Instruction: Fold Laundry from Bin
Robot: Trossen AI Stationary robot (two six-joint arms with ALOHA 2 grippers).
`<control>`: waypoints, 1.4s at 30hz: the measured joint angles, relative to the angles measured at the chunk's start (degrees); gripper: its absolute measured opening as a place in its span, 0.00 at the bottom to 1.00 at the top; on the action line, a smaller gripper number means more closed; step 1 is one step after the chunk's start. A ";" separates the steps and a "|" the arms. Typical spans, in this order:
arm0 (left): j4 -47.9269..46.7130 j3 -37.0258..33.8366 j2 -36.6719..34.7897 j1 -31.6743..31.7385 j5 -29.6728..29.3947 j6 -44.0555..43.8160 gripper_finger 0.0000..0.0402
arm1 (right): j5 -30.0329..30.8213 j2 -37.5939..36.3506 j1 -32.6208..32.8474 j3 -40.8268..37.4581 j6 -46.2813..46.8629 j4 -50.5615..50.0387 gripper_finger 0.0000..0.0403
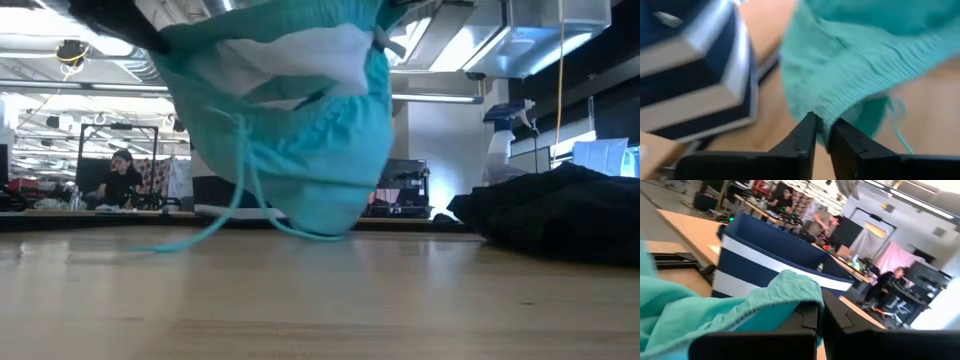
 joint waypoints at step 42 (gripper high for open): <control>59.86 0.02 42.85 6.00 9.42 18.74 0.50 | 0.66 -0.28 0.00 0.00 0.60 -2.18 0.00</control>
